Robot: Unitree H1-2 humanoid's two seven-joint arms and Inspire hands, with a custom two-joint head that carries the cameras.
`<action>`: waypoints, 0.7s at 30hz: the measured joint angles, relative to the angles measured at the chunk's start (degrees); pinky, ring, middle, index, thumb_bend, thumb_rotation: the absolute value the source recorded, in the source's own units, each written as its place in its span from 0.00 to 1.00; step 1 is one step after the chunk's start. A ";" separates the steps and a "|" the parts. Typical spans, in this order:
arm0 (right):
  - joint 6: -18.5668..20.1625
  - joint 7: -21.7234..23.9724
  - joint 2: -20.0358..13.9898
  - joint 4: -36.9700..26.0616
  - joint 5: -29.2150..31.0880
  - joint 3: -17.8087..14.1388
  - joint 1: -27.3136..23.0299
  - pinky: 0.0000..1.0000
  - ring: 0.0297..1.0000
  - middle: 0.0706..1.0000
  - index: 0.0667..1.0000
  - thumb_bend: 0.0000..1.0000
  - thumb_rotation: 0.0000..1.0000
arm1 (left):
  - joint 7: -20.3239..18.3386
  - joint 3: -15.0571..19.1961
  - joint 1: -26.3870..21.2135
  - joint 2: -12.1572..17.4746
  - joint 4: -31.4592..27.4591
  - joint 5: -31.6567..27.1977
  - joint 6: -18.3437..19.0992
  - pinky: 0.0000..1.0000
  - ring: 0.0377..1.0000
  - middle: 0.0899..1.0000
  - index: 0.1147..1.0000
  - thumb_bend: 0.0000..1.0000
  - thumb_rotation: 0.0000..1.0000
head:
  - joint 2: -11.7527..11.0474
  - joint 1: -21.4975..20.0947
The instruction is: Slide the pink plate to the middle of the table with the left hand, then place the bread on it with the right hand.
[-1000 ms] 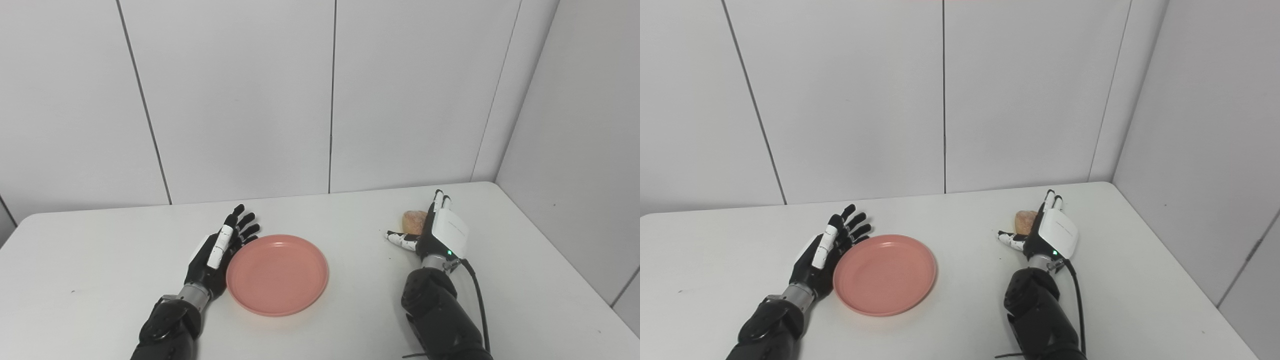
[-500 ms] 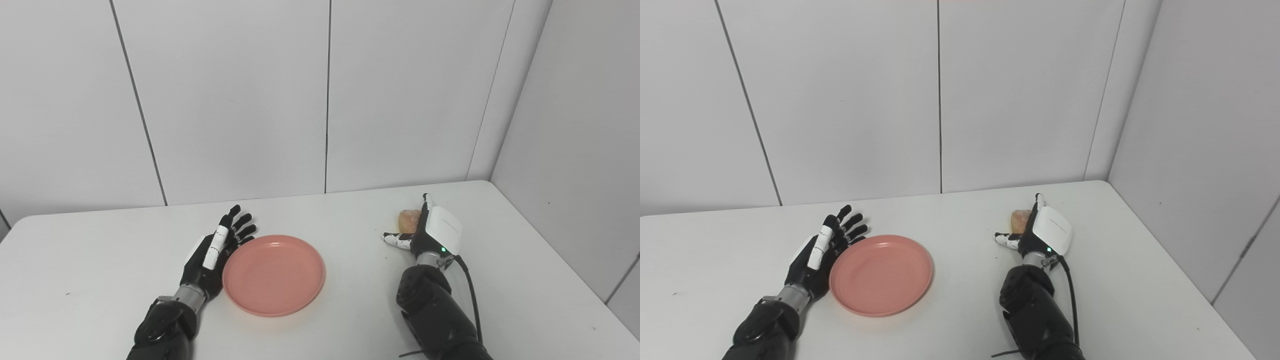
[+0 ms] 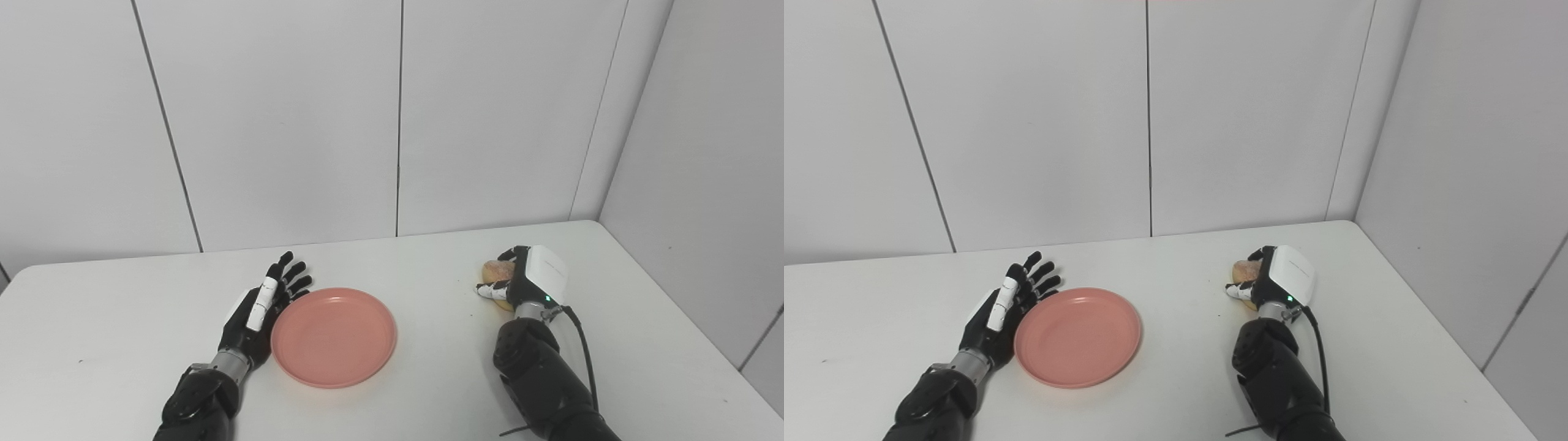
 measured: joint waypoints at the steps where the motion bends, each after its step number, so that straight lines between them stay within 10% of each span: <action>1: 0.00 0.28 -0.08 -0.09 0.10 -0.01 0.00 0.19 0.38 0.46 0.46 0.52 0.00 | -0.05 0.02 0.00 0.00 0.00 -0.01 0.01 0.93 0.92 0.96 1.00 0.85 0.84 | 0.00 0.00; 21: -0.15 6.27 -0.32 -12.49 0.49 2.04 1.39 0.34 0.42 0.47 0.45 0.52 0.00 | 0.06 -0.20 -0.18 0.08 0.27 0.04 -0.01 0.91 0.90 0.95 1.00 0.87 0.84 | -0.26 1.23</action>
